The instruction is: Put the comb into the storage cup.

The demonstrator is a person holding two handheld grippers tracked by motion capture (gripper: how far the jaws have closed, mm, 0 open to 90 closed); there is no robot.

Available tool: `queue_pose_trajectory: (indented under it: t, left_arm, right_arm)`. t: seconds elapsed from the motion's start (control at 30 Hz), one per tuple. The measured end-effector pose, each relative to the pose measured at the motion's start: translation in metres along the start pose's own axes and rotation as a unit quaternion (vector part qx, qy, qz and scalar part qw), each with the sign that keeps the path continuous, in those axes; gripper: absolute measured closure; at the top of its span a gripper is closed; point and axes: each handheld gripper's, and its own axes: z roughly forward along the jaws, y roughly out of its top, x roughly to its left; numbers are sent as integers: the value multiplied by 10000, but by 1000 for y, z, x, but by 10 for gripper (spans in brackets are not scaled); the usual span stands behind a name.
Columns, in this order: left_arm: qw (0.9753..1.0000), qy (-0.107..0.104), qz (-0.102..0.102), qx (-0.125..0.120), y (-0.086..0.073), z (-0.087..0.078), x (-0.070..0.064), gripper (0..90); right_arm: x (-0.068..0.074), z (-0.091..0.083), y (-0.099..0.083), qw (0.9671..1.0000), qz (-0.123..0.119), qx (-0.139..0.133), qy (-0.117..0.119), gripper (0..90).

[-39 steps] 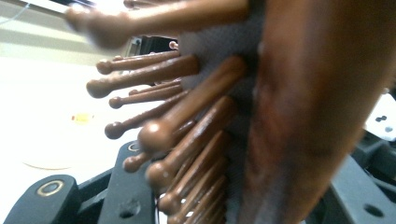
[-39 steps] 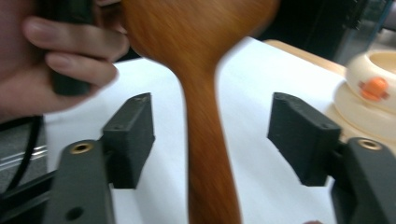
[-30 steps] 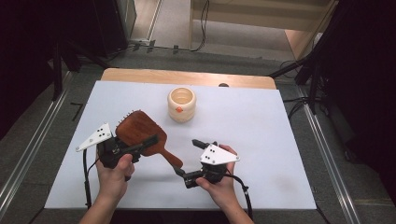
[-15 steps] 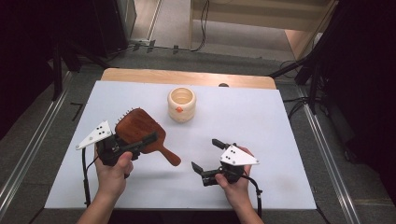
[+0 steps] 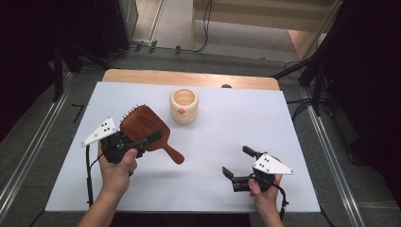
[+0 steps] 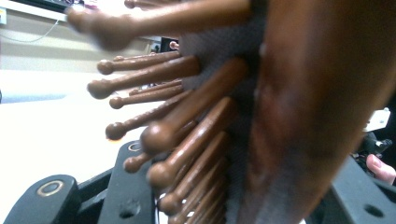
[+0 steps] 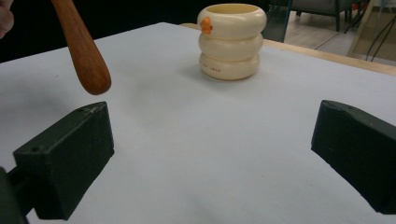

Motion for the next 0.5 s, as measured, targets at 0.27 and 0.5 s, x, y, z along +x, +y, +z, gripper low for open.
queue_pose_trajectory:
  t: [0.27, 0.5]
  left_arm:
    - [10000, -9, -26, 17, 12, 6, 4, 552]
    - [10000, -25, -11, -10, 24, 12, 9, 551]
  right_arm:
    - [-14, -16, -7, 9997, 73, 7, -220, 0]
    - [-26, -29, -15, 9993, 132, 58, -356, 0]
